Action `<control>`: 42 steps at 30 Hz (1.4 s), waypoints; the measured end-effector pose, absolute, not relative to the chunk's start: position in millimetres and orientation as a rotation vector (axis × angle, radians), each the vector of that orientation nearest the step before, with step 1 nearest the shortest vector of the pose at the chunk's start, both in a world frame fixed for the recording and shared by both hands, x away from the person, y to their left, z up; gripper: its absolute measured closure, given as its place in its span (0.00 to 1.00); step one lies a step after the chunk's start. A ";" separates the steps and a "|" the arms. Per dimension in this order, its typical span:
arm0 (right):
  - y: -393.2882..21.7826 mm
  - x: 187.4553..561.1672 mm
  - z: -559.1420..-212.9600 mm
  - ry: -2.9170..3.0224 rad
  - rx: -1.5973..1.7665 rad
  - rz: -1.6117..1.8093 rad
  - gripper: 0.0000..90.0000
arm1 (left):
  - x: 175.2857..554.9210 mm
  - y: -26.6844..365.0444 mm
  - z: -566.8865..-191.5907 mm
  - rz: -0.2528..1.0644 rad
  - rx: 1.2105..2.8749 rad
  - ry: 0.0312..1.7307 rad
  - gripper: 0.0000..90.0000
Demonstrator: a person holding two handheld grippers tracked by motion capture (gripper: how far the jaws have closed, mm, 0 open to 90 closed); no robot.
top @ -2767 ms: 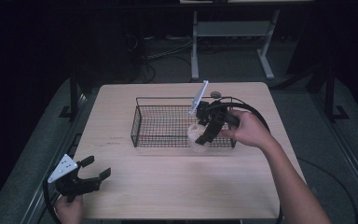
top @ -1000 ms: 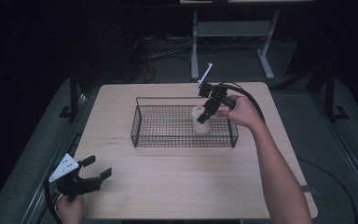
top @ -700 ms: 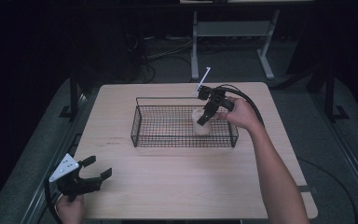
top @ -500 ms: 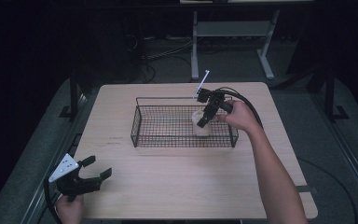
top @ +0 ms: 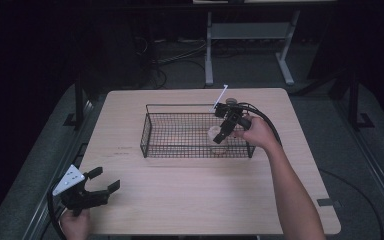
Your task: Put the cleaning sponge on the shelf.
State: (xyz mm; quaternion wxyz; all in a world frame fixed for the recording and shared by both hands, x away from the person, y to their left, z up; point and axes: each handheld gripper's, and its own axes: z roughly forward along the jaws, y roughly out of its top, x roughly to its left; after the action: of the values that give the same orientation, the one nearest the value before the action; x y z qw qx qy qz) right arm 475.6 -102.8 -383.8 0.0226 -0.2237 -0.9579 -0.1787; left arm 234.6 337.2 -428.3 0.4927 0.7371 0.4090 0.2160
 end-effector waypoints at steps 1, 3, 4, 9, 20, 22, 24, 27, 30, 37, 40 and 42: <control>-103.2 475.9 -385.7 -2.961 -0.694 -0.550 0.32 | 234.5 336.9 -428.2 0.525 1.791 0.992 0.15; -104.4 475.9 -387.0 -2.952 -0.706 -0.575 0.32 | 234.2 336.8 -428.1 0.527 1.791 0.992 0.15; -104.9 476.2 -387.0 -2.949 -0.708 -0.581 0.32 | 234.1 336.9 -428.1 0.526 1.788 0.993 0.15; -105.3 475.2 -386.4 -2.962 -0.696 -0.575 0.32 | 235.1 337.7 -428.2 0.528 1.786 0.998 0.15; -106.5 471.4 -379.8 -2.966 -0.685 -0.580 0.27 | 233.9 337.9 -427.8 0.530 1.787 0.994 0.15; -106.8 469.9 -376.6 -2.974 -0.689 -0.584 0.27 | 234.2 338.1 -428.0 0.530 1.789 0.994 0.15; -107.2 468.4 -373.1 -2.976 -0.686 -0.584 0.26 | 234.8 337.8 -428.0 0.531 1.789 0.990 0.15; -108.0 466.3 -367.1 -2.989 -0.683 -0.583 0.26 | 236.4 336.7 -428.8 0.522 1.797 0.991 0.15; -110.5 464.8 -360.4 -2.989 -0.683 -0.630 0.26 | 236.1 334.3 -429.0 0.524 1.808 0.986 0.15; -111.5 460.2 -356.4 -2.987 -0.687 -0.626 0.23 | 235.3 333.5 -428.6 0.531 1.809 0.987 0.15; -110.8 458.3 -354.4 -2.991 -0.682 -0.635 0.23 | 235.0 333.8 -428.6 0.529 1.807 0.987 0.15; -110.3 456.5 -352.0 -2.994 -0.671 -0.639 0.23 | 235.0 334.1 -428.7 0.529 1.809 0.986 0.15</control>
State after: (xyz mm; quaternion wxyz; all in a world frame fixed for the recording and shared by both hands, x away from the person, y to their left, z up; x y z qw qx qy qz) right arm 456.5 -110.3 -352.0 0.0038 -0.2142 -0.9553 -0.2038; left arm 235.0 334.1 -428.7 0.4860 0.7433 0.4051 0.2174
